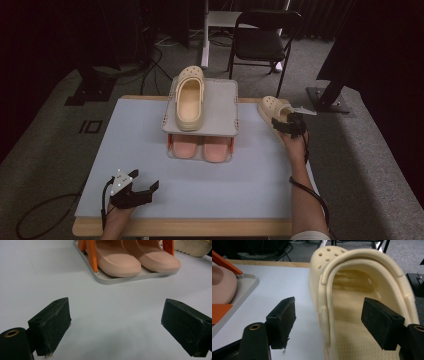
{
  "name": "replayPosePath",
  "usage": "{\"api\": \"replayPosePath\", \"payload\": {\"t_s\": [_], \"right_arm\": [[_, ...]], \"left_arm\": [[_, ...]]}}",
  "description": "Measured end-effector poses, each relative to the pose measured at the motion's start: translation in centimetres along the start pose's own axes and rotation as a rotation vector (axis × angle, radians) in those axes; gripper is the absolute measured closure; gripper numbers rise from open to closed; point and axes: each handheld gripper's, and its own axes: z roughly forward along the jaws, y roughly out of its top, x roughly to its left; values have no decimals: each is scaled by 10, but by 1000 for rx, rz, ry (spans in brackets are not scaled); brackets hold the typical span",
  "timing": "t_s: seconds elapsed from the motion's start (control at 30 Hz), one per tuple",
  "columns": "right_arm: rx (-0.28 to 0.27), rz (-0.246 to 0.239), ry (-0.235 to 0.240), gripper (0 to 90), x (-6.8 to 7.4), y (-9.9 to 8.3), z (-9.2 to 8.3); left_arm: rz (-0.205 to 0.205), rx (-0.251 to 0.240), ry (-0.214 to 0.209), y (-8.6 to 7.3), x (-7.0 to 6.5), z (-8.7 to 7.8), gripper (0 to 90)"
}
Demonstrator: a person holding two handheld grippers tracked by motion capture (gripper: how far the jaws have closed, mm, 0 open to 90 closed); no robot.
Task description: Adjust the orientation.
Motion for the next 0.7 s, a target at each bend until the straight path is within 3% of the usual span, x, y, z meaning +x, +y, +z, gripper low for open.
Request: {"api": "replayPosePath", "payload": {"t_s": [0.2, 0.27, 0.4, 0.6, 0.7], "right_arm": [[38, 1, -33, 364, 2, 1, 9], [53, 12, -18, 413, 3, 1, 11], [79, -12, -27, 502, 6, 3, 14], [120, -43, -63, 727, 11, 3, 20], [124, -48, -75, 753, 11, 3, 20]], "left_arm": [[1, -1, 3, 0, 1, -1, 87], [4, -5, 4, 1, 1, -2, 87], [4, -4, 5, 1, 2, -3, 87], [5, -4, 4, 0, 2, -3, 87], [0, -3, 5, 0, 2, -3, 87]]}}
